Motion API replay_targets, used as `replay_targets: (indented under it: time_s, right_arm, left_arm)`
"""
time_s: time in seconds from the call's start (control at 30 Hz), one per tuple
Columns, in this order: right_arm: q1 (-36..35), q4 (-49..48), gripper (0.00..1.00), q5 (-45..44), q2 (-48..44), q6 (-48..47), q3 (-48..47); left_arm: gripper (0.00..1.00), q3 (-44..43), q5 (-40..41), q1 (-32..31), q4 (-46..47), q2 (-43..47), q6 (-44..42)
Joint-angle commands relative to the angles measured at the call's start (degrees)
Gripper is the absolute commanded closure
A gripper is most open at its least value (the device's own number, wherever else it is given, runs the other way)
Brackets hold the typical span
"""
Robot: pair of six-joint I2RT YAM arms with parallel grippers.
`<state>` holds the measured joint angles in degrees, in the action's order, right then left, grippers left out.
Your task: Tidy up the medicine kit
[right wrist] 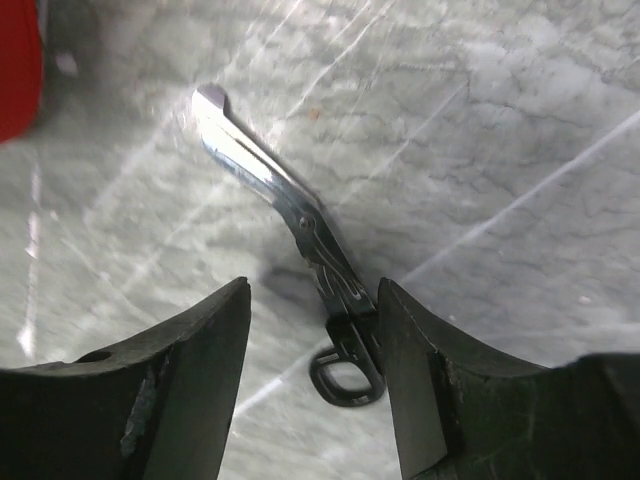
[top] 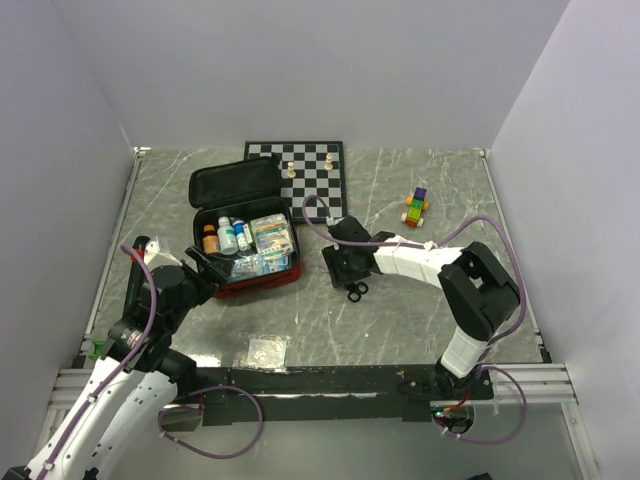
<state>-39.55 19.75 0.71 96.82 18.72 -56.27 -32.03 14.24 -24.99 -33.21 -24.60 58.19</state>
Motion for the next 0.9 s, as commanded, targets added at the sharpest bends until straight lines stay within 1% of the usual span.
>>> replay_targets:
  time_s: [0.0, 0.17, 0.47, 0.57, 0.67, 0.87]
  right_arm:
    - [-1.0, 6.4, 0.39, -4.8, 0.8, -8.2, -4.8]
    - [-1.0, 6.7, 0.41, -4.7, 3.5, -10.5, -5.7]
    - [-1.0, 5.3, 0.45, -1.1, 5.7, -14.2, -7.3]
    - [-1.0, 7.1, 0.50, -1.1, 7.7, -15.1, -9.3]
    - [-1.0, 8.6, 0.58, -1.1, 9.4, -15.3, -11.0]
    - [-0.9, 9.3, 0.68, 0.3, 11.6, -12.9, -11.5]
  left_arm:
    - [0.14, 0.0, -1.2, -0.1, 2.4, -0.2, 0.6]
    - [0.14, -0.1, -1.3, -0.1, 1.9, 0.1, 0.5]
    - [0.14, -0.8, -1.3, 0.0, 2.1, -1.0, -0.3]
    - [0.14, -0.4, -1.3, 0.0, 2.6, -0.6, -0.4]
    - [0.14, -0.3, -1.3, -0.1, 2.7, -0.9, -0.4]
    - [0.13, 0.1, -1.2, -0.1, 2.4, -0.5, -0.3]
